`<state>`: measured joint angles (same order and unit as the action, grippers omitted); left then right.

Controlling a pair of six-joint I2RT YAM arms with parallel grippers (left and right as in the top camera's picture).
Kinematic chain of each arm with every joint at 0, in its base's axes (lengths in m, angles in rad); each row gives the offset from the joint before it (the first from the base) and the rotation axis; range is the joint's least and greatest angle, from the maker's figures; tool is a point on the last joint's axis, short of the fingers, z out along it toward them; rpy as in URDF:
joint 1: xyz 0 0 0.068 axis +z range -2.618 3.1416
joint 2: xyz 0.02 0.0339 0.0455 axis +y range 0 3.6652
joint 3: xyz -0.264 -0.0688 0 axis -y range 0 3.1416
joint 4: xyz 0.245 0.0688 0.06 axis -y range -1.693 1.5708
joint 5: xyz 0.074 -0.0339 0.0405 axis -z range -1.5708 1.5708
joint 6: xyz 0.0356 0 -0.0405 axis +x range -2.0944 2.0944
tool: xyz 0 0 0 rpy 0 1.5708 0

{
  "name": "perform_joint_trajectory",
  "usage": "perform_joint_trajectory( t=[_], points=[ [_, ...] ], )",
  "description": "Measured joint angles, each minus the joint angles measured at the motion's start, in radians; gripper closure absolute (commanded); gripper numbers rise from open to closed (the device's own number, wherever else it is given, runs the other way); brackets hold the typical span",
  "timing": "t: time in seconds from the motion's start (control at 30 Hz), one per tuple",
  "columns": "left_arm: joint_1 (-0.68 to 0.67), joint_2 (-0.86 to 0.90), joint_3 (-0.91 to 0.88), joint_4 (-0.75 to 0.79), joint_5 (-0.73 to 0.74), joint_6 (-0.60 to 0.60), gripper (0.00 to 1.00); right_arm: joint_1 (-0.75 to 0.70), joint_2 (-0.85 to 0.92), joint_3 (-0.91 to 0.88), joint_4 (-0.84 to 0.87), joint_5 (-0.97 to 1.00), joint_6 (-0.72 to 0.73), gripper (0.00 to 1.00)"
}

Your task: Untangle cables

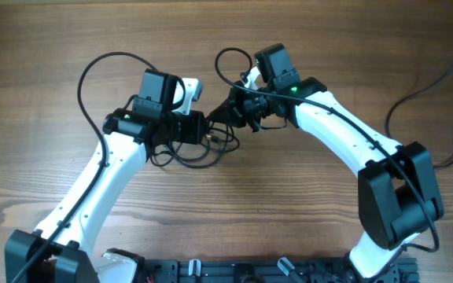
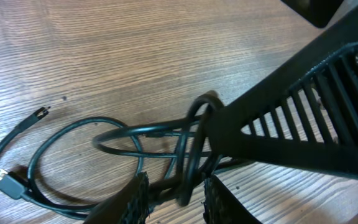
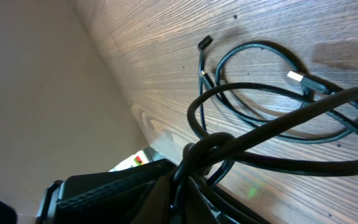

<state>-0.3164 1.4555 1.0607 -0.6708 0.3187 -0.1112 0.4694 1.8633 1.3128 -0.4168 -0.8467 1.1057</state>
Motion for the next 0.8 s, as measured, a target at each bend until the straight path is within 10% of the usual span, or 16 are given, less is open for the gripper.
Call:
perform_joint_trajectory(
  t=[0.2, 0.8],
  points=[
    [-0.01, 0.04, 0.0, 0.014, 0.006, -0.001, 0.95, 0.001, 0.0, 0.0, 0.005, -0.006, -0.007, 0.96],
    [0.055, 0.058, 0.0, -0.115, -0.158, -0.003, 0.96, -0.024, 0.0, -0.002, 0.003, -0.06, -0.037, 0.96]
  ],
)
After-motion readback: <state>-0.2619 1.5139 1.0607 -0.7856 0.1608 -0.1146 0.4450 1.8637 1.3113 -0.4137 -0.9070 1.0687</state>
